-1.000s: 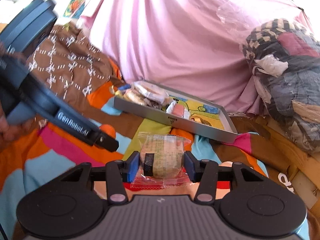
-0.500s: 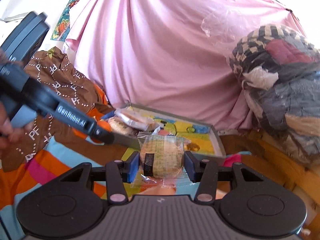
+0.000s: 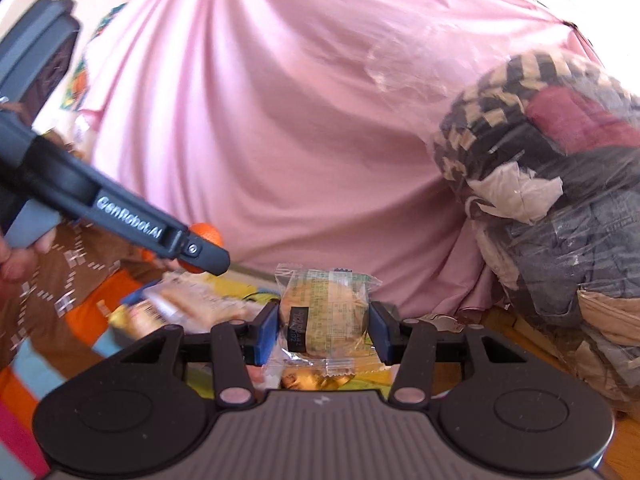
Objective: Organize snacks
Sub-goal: 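Carry the orange and rice cake over the grey tray with both tools, then open both tools to drop the orange and rice cake into the tray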
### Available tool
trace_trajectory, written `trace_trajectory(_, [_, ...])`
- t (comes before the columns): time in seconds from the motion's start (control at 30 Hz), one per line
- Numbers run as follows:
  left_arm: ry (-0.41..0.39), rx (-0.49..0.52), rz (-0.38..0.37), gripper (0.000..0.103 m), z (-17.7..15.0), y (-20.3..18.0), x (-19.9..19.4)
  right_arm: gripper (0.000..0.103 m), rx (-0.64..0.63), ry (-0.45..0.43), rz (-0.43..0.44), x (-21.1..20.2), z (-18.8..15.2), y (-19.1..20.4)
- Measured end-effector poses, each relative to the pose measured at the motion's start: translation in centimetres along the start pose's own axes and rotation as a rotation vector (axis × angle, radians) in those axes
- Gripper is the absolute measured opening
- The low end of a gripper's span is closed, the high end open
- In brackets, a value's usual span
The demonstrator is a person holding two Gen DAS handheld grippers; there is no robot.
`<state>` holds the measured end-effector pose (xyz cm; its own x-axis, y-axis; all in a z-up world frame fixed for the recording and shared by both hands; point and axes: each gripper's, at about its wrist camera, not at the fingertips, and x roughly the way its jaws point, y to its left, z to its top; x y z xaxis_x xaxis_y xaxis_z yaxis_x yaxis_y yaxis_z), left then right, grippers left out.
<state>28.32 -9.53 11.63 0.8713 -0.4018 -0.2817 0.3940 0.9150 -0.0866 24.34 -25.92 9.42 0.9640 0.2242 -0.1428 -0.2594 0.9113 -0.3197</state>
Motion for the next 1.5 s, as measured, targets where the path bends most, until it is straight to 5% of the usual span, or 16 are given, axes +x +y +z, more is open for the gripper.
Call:
trace_trajectory(0.77, [0.143,-0.014,0.023,0.036,-0.2,1.8,15.5,0.052,0.144,0.142,-0.058,11.9,-5.0,-5.0])
trace_trajectory(1.5, [0.242,-0.092,0.046,0.037,-0.5,2.9,17.7,0.053,0.177,0.226,-0.020,13.3,-6.6,-4.4])
